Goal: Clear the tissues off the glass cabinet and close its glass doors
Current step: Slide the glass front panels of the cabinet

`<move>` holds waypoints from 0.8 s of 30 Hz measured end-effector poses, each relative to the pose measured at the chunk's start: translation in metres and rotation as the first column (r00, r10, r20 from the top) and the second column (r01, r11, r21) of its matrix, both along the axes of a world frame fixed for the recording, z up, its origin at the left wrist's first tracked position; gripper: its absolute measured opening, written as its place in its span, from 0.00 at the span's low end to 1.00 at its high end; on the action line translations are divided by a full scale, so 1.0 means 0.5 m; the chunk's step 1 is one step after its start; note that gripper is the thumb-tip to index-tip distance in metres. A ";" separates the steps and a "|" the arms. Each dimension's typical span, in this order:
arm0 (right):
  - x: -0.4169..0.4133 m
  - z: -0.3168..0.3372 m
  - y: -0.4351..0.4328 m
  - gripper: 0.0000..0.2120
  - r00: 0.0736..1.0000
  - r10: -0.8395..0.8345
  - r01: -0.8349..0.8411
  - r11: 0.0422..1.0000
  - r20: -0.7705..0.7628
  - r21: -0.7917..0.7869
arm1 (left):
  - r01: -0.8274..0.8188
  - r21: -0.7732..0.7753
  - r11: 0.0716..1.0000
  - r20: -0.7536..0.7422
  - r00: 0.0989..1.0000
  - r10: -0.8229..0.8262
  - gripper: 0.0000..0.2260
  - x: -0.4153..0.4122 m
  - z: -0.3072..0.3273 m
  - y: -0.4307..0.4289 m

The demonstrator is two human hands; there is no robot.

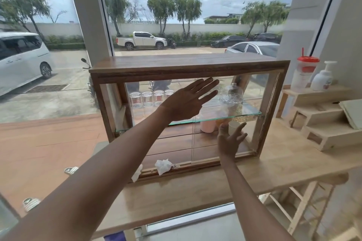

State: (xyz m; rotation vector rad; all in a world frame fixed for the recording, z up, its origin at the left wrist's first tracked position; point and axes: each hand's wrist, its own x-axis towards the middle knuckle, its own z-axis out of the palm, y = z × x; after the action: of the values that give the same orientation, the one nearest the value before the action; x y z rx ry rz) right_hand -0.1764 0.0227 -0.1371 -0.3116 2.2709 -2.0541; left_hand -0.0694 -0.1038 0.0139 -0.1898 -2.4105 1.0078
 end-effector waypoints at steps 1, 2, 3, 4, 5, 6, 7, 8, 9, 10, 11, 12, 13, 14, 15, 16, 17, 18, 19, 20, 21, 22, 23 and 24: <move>0.008 0.001 -0.003 0.44 1.000 0.001 -0.001 1.000 -0.006 0.003 | 0.003 -0.004 1.000 -0.002 1.000 -0.003 0.28 0.006 -0.001 -0.005; 0.015 0.002 -0.005 0.44 1.000 0.001 -0.001 1.000 -0.015 0.005 | 0.005 -0.008 1.000 -0.006 1.000 -0.005 0.27 0.012 -0.002 -0.009; 0.021 0.002 -0.007 0.44 1.000 0.001 -0.001 1.000 -0.024 0.006 | 0.006 -0.013 1.000 -0.007 1.000 -0.006 0.27 0.018 -0.002 -0.012; 0.027 0.001 -0.008 0.44 0.999 0.001 -0.001 1.000 -0.035 0.005 | 0.003 -0.018 1.000 -0.006 1.000 -0.003 0.27 0.024 -0.001 -0.015; 0.033 0.001 -0.010 0.44 0.999 0.001 -0.001 1.000 -0.042 0.004 | 0.002 -0.021 1.000 -0.001 1.000 -0.002 0.27 0.029 0.000 -0.018; 0.037 0.001 -0.012 0.44 0.999 0.003 -0.003 1.000 -0.042 0.002 | 0.000 -0.019 1.000 0.004 1.000 0.001 0.27 0.035 0.002 -0.021; 0.042 0.000 -0.013 0.44 0.999 0.005 -0.005 1.000 -0.038 0.000 | -0.001 -0.016 1.000 0.009 1.000 0.002 0.27 0.041 0.003 -0.023; 0.047 0.000 -0.014 0.44 0.999 0.007 -0.007 1.000 -0.038 0.001 | -0.003 -0.014 1.000 0.011 1.000 0.003 0.27 0.047 0.003 -0.026; 0.051 -0.002 -0.016 0.43 0.999 0.012 -0.012 1.000 -0.041 0.005 | -0.006 -0.014 1.000 0.011 1.000 0.006 0.27 0.053 0.004 -0.029; 0.054 -0.004 -0.017 0.42 0.999 0.016 -0.016 1.000 -0.044 0.008 | -0.006 -0.013 1.000 0.011 1.000 0.006 0.27 0.058 0.003 -0.030; 0.056 -0.005 -0.018 0.43 0.999 0.019 -0.018 1.000 -0.045 0.008 | -0.005 -0.011 1.000 0.012 1.000 0.005 0.27 0.060 0.003 -0.032; 0.060 -0.006 -0.019 0.43 0.999 0.023 -0.022 1.000 -0.048 0.008 | -0.005 -0.007 1.000 0.012 1.000 0.005 0.27 0.064 0.002 -0.034; 0.063 -0.006 -0.021 0.44 0.998 0.027 -0.027 1.000 -0.052 0.008 | -0.005 -0.006 1.000 0.012 1.000 0.005 0.27 0.068 0.002 -0.035; 0.067 -0.006 -0.022 0.45 0.998 0.032 -0.032 0.999 -0.055 0.008 | -0.007 -0.010 1.000 0.012 1.000 0.007 0.26 0.071 0.003 -0.037; 0.070 -0.005 -0.022 0.45 0.998 0.036 -0.035 0.999 -0.052 0.009 | -0.007 -0.017 1.000 0.011 1.000 0.008 0.26 0.074 0.003 -0.038; 0.074 -0.004 -0.023 0.45 0.998 0.038 -0.037 0.999 -0.050 0.011 | -0.007 -0.022 1.000 0.011 1.000 0.007 0.26 0.077 0.004 -0.040; 0.076 -0.003 -0.024 0.45 0.998 0.039 -0.039 0.999 -0.049 0.014 | -0.005 -0.025 1.000 0.009 1.000 0.005 0.25 0.081 0.005 -0.041; 0.077 -0.004 -0.024 0.45 0.998 0.041 -0.040 0.999 -0.049 0.018 | -0.003 -0.025 1.000 0.009 1.000 0.003 0.25 0.083 0.005 -0.043; 0.078 -0.004 -0.024 0.45 0.998 0.043 -0.042 0.999 -0.048 0.021 | -0.003 -0.024 1.000 0.011 1.000 0.003 0.25 0.086 0.006 -0.044; 0.080 -0.004 -0.025 0.45 0.998 0.044 -0.043 0.999 -0.048 0.023 | -0.005 -0.024 1.000 0.013 1.000 0.005 0.24 0.089 0.007 -0.045; 0.080 -0.005 -0.026 0.45 0.998 0.046 -0.044 0.999 -0.049 0.025 | -0.007 -0.025 1.000 0.015 1.000 0.007 0.24 0.092 0.008 -0.047; 0.082 -0.005 -0.027 0.44 0.998 0.048 -0.047 0.999 -0.049 0.028 | -0.007 -0.023 1.000 0.017 1.000 0.008 0.24 0.096 0.008 -0.048; 0.082 -0.007 -0.029 0.43 0.998 0.050 -0.049 0.998 -0.050 0.030 | -0.006 -0.017 1.000 0.020 1.000 0.006 0.24 0.099 0.009 -0.049; 0.084 -0.008 -0.030 0.43 0.997 0.051 -0.049 0.998 -0.053 0.031 | -0.006 -0.011 1.000 0.023 1.000 0.006 0.24 0.103 0.010 -0.049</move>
State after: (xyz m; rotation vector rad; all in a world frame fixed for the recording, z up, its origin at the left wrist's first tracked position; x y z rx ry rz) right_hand -0.1346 0.0074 -0.1411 -0.4223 2.2969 -2.0096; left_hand -0.0182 -0.1285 0.0188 -0.1989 -2.4281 1.0273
